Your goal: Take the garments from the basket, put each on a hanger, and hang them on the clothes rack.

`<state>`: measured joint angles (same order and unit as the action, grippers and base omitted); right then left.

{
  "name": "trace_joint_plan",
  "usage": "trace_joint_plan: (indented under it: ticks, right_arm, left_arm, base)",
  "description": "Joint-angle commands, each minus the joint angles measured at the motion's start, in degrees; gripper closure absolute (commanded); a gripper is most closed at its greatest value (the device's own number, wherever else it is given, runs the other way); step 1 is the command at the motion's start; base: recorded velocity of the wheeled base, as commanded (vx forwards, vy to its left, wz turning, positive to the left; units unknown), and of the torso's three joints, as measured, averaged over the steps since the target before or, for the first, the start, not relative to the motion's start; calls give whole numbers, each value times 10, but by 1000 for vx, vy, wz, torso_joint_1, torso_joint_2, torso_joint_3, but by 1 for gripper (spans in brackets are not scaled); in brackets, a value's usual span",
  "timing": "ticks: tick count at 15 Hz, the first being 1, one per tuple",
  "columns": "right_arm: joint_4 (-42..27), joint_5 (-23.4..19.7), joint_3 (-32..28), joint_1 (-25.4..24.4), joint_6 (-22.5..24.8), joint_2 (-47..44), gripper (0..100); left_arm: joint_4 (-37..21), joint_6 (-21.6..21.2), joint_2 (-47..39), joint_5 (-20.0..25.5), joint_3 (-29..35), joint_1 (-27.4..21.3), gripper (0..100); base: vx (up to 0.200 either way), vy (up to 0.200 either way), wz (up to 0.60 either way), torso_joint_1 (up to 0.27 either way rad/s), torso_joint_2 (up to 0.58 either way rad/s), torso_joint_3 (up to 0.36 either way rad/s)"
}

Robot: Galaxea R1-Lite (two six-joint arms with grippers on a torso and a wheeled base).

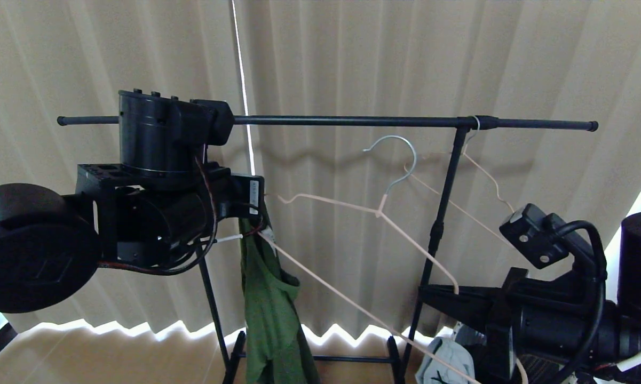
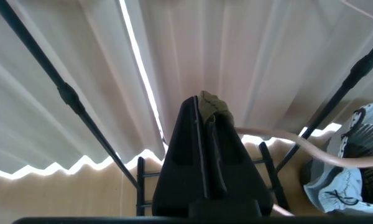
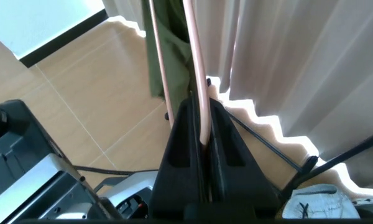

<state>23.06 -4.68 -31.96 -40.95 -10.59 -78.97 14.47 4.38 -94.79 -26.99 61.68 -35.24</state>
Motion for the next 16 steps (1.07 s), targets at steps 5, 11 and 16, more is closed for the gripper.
trace_joint_plan:
  ticks: [5, 11, 16]
  right_arm:
    - [5, 28, -25, 41, -2, -45, 100]
    - [5, 37, -74, 41, -3, -88, 100]
    - [7, 37, -100, 27, -4, -122, 100]
  left_arm:
    - [-2, -3, 36, -4, -25, 4, 100]
    - [-3, -6, 44, -4, -46, -45, 100]
    - [-2, 26, 28, -3, 5, -84, 100]
  base:
    - [0, 0, 0, 0, 0, 0]
    - [0, 0, 0, 0, 0, 0]
    - [0, 0, 0, 0, 0, 0]
